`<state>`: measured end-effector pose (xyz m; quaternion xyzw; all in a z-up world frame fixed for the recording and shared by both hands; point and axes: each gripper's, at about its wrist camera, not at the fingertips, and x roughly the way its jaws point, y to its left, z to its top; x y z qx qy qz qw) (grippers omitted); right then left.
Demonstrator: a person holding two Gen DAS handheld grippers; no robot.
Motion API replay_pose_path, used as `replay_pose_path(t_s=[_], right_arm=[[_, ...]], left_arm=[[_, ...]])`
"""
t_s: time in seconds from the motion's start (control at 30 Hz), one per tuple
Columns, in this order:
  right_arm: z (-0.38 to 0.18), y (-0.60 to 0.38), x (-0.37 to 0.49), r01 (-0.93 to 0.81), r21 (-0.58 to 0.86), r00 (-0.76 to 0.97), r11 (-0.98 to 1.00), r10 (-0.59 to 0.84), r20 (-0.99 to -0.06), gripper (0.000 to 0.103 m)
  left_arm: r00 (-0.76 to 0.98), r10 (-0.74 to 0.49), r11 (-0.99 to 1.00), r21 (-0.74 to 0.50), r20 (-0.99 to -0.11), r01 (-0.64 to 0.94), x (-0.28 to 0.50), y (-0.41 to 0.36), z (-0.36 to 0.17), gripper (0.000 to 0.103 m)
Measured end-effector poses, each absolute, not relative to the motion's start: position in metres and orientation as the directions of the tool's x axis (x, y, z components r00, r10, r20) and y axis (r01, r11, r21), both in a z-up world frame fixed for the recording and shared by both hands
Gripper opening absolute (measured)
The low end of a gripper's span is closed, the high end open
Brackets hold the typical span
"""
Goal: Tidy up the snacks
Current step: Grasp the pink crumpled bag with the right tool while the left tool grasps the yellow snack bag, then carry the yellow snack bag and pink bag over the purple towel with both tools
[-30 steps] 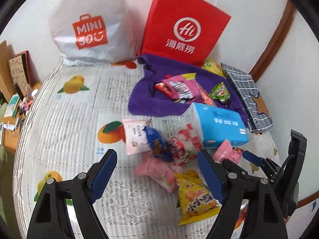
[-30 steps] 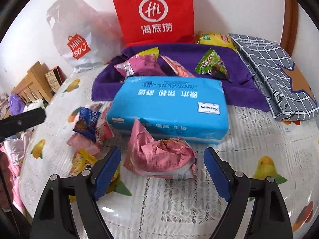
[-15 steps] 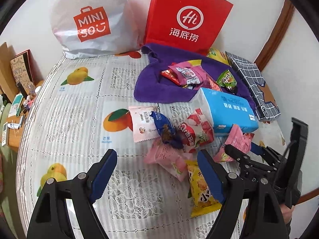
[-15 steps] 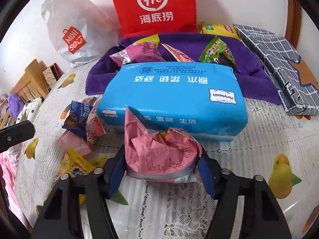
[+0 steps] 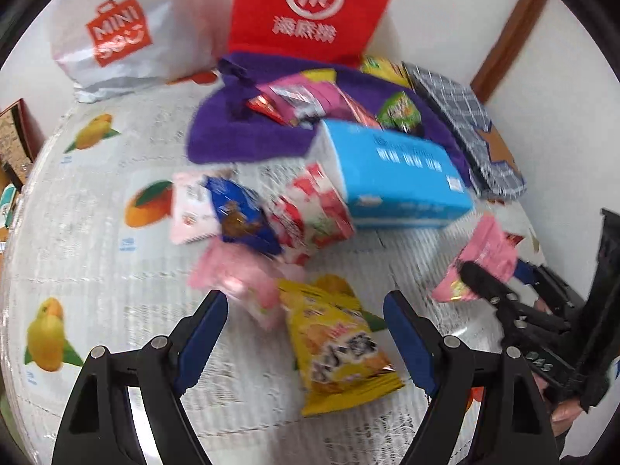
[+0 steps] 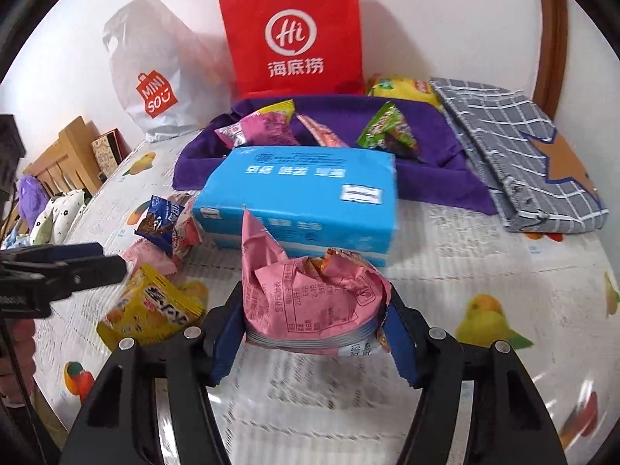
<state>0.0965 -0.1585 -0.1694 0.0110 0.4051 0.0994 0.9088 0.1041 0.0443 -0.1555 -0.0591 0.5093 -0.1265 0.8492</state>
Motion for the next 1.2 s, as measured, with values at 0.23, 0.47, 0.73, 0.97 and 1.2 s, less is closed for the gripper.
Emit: replay_pose_path(t_s=[0.23, 0.47, 0.73, 0.97, 1.2], right_arm=[[-0.168, -0.189, 0.076, -0.140, 0.098, 0.667, 0.985, 0.166, -0.727, 0.065], [-0.171, -0.204, 0.067, -0.124, 0.107, 0.670, 0.986, 0.163, -0.724, 0.065], [-0.166, -0.211, 0.060, -0.122, 0.115, 0.673, 0.986, 0.168, -0.720, 0.065], [-0.161, -0.212, 0.056, -0.117, 0.096, 0.684, 0.988, 0.151, -0.714, 0.065], [-0.160, -0.216, 0.055, -0.104, 0.134, 0.672, 0.986, 0.169, -0.721, 0.065]], left_arm=[[0.377, -0.233, 0.968, -0.177, -0.896, 0.177, 0.103, 0.013, -0.176, 0.067], [0.357, -0.228, 0.970, -0.179, -0.906, 0.166, 0.101, 0.003, -0.178, 0.042], [0.398, -0.253, 0.963, -0.193, -0.882, 0.185, 0.089, 0.002, -0.159, 0.041], [0.434, -0.285, 0.955, -0.214, -0.854, 0.206, 0.083, -0.003, -0.146, 0.041], [0.454, -0.287, 0.953, -0.202, -0.844, 0.226, 0.085, -0.013, -0.136, 0.041]])
